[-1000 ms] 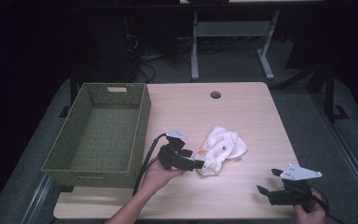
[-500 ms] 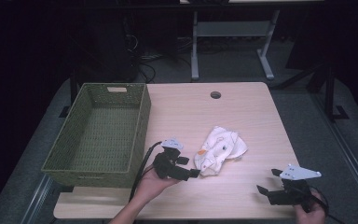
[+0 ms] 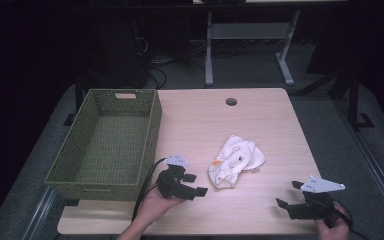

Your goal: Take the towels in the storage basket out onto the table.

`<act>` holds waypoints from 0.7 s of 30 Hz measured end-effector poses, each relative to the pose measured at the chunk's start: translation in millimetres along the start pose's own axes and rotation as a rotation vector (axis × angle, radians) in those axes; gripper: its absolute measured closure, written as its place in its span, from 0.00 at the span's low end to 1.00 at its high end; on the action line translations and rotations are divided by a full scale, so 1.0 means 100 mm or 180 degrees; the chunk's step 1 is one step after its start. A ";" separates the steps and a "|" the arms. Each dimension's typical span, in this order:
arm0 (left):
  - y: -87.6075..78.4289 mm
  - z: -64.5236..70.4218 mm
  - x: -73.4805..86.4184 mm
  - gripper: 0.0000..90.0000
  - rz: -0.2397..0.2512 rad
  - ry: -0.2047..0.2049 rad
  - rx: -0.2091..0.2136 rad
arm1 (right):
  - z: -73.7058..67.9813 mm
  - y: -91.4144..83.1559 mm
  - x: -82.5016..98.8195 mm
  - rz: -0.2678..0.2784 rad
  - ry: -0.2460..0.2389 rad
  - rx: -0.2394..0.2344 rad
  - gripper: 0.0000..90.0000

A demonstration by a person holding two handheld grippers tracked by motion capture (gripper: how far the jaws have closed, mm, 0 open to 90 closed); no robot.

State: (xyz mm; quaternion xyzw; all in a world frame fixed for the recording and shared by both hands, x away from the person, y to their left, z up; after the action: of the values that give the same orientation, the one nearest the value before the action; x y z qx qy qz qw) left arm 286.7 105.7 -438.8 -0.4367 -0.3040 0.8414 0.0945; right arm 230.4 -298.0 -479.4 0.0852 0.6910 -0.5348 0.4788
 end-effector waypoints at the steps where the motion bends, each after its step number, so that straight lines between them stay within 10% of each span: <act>1: 0.00 0.00 0.02 0.32 -0.0011 0.0008 0.0001 | 0.00 0.00 0.00 -0.0002 -0.0001 -0.0001 0.16; 21: 0.07 0.07 0.18 0.30 -0.0131 0.0145 -0.0031 | -0.03 -0.02 -0.03 0.0015 -0.0067 -0.0044 0.16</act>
State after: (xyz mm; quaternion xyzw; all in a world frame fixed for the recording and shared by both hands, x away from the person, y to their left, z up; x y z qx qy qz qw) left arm 270.9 104.8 -452.1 -0.4499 -0.3149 0.8275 0.1165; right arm 229.1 -294.8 -476.3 0.0780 0.6894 -0.5297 0.4879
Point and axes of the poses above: each handheld gripper's, and its own axes: y roughly forward along the jaws, x roughly out of its underside, z roughly to its right, the point moved 1 cm from there along y, roughly forward along the jaws, and after that the axes turned 5 degrees about x, right-handed, at the moved point
